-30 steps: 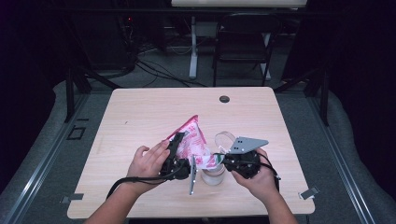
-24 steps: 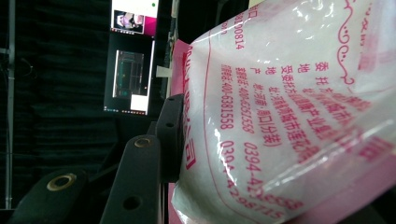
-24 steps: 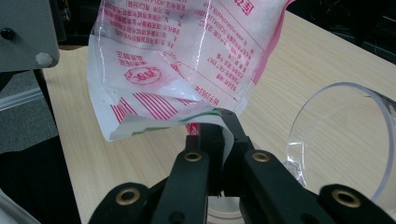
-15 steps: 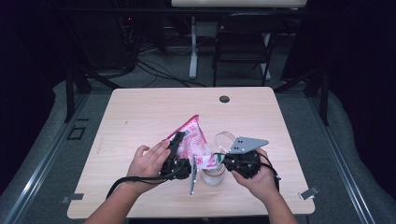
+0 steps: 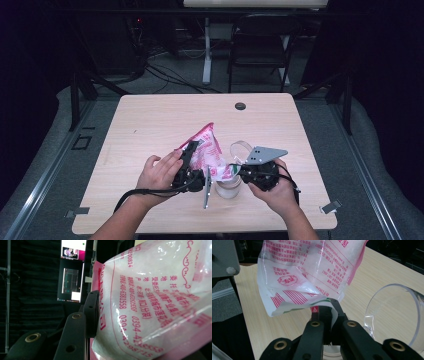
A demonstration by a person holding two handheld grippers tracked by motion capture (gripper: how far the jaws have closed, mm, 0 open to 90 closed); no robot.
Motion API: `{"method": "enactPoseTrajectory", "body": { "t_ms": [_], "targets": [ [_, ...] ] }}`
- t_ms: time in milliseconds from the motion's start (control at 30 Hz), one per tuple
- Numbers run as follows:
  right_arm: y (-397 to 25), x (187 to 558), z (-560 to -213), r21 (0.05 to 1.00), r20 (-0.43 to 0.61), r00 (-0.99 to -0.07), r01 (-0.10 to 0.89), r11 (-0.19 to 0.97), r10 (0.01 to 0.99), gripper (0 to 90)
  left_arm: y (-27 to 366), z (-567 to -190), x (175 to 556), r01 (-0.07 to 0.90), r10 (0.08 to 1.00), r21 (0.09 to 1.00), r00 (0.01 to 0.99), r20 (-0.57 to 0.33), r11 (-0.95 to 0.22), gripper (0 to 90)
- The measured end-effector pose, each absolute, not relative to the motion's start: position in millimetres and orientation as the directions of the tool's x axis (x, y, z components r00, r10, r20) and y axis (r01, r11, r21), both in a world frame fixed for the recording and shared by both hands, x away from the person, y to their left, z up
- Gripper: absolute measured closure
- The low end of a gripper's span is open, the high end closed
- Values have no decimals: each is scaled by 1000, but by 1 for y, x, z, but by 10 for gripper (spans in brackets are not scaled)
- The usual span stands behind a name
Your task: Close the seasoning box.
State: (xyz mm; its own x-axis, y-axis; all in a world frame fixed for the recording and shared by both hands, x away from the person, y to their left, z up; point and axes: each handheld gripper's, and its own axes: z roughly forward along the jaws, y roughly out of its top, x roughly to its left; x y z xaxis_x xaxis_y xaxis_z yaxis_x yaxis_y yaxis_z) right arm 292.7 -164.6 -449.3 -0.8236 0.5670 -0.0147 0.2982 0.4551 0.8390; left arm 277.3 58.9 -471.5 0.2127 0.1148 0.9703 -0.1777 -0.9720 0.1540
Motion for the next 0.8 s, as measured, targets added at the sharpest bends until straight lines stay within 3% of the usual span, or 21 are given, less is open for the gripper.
{"method": "enactPoseTrajectory", "body": {
  "t_ms": [800],
  "targets": [
    [-165,293,-450,838,-16,-823,298,457,567,900,58,-470,277,-186,111,149,201,973,-971,634]
  ]
}}
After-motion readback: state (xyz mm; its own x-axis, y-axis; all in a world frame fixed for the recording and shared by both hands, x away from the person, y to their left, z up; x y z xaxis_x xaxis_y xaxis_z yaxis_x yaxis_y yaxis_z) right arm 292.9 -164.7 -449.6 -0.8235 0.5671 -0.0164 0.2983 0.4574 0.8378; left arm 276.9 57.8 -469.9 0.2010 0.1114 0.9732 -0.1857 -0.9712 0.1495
